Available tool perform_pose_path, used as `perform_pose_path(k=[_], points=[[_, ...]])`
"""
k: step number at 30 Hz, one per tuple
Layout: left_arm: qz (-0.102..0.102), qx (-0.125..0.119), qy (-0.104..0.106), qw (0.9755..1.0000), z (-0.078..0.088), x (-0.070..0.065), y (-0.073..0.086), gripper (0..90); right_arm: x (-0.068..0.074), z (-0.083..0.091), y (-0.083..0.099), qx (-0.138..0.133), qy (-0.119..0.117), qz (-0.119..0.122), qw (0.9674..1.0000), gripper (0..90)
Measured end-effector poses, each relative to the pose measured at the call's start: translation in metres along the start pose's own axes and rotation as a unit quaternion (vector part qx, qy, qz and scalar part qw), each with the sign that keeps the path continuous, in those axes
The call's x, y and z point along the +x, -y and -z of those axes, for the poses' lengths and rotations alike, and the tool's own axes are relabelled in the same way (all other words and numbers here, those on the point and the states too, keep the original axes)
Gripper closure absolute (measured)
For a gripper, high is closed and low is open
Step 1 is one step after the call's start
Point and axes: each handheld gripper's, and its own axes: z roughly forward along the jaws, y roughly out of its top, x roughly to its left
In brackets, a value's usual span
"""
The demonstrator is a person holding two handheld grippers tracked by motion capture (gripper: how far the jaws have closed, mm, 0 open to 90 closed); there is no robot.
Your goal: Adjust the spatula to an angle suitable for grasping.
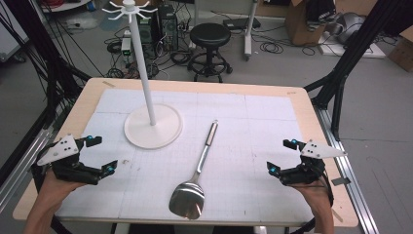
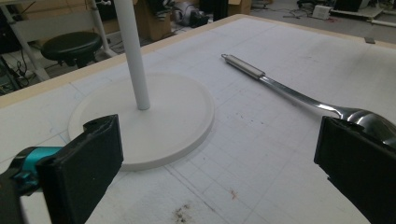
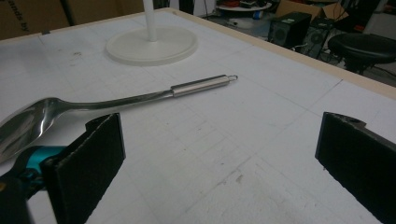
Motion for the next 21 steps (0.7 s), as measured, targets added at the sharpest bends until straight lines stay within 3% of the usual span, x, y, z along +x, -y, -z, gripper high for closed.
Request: perform_pose_path(k=[16,20,21], points=[[-0.003,0.000,0.003,1.0000,0.002,0.000,0.004,1.7,-0.003,-0.003,-0.010,0.010,-0.007,-0.003,0.9999,0.5],[-0.004,-0.001,0.005,1.0000,0.001,-0.002,0.003,1.7,0.001,-0.008,-0.019,0.012,-0.024,0.002,0.9996,0.5],[-0.004,-0.001,0.006,1.0000,0.001,-0.002,0.003,1.7,0.002,-0.012,-0.024,0.020,-0.039,0.005,0.9990,0.5]])
